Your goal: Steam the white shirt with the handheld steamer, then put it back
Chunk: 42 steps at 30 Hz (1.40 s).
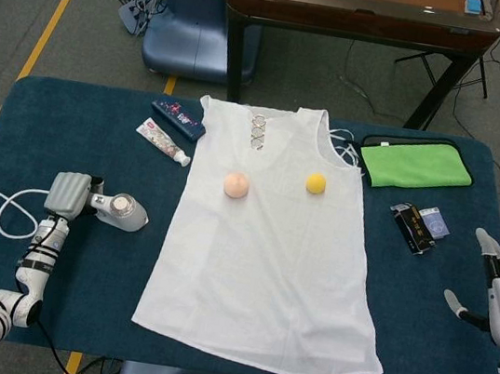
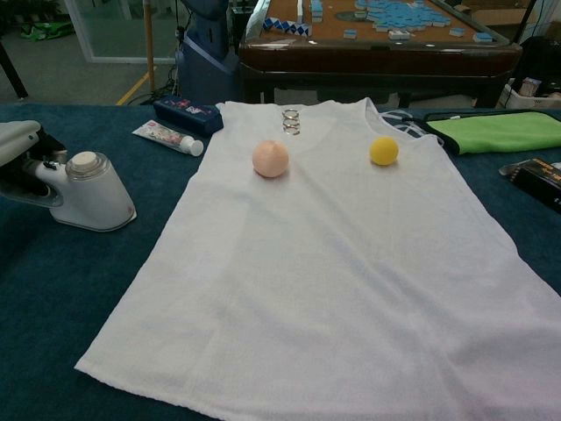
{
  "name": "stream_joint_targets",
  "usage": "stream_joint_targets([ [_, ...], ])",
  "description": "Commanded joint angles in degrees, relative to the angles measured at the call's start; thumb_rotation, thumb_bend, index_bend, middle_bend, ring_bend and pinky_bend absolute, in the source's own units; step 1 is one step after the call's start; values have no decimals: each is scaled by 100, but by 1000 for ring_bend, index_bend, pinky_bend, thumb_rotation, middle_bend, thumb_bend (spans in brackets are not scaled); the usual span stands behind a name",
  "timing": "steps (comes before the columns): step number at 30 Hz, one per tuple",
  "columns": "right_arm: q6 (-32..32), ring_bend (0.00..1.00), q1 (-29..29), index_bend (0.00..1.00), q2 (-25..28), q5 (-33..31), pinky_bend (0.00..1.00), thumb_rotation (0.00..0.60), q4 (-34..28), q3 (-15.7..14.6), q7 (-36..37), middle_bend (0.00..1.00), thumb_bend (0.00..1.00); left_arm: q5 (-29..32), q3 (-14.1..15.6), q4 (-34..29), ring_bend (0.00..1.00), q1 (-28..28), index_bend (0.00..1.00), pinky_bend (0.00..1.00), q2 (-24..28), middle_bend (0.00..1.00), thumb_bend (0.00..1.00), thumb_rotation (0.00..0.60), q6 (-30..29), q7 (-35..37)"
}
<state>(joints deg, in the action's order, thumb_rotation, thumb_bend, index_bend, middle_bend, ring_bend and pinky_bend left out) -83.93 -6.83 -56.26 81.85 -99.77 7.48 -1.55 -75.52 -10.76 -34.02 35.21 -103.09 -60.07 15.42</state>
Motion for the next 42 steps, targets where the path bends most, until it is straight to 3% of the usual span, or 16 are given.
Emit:
stream_joint_targets([
  [1,36,4,-7,6,1,-9,0,600,-18,-15,-22,152,220,-29,-16,-120,635,27,795,647,111,718,205,600,142,334],
  [6,126,4,-30,6,4,-15,0,600,-68,-53,-69,151,221,33,-69,-303,701,60,840,663,259,804,205,600,383,623],
  [12,262,4,-77,15,-18,60,0,600,-100,-132,-110,153,220,-31,-104,-761,705,13,842,665,521,808,205,600,191,762],
  [21,841,15,-374,15,-120,548,0,600,-40,-432,-185,155,251,-111,-119,-2567,709,-128,842,667,1252,811,205,600,-190,161],
  [24,1190,15,-547,15,-133,800,0,600,-12,-601,-160,155,368,-89,-125,-3265,709,-158,841,668,1466,811,205,600,-282,-278],
  [29,1744,15,-846,15,-208,1149,0,600,69,-841,-43,153,762,-4,-136,-4075,709,-116,840,668,1618,811,205,600,-260,-839],
  [32,1998,15,-1010,15,-312,1253,0,600,149,-917,77,139,905,91,-175,-4360,709,-74,840,668,1614,811,205,600,-248,-1108],
  [35,2263,15,-1175,15,-452,1320,0,600,267,-988,179,134,992,125,-195,-4577,709,-8,840,668,1540,811,205,600,-254,-1349],
  [42,2577,15,-1436,15,-878,1549,0,600,614,-1160,434,134,1000,263,-243,-4702,709,199,839,669,1269,810,205,600,-166,-1867],
])
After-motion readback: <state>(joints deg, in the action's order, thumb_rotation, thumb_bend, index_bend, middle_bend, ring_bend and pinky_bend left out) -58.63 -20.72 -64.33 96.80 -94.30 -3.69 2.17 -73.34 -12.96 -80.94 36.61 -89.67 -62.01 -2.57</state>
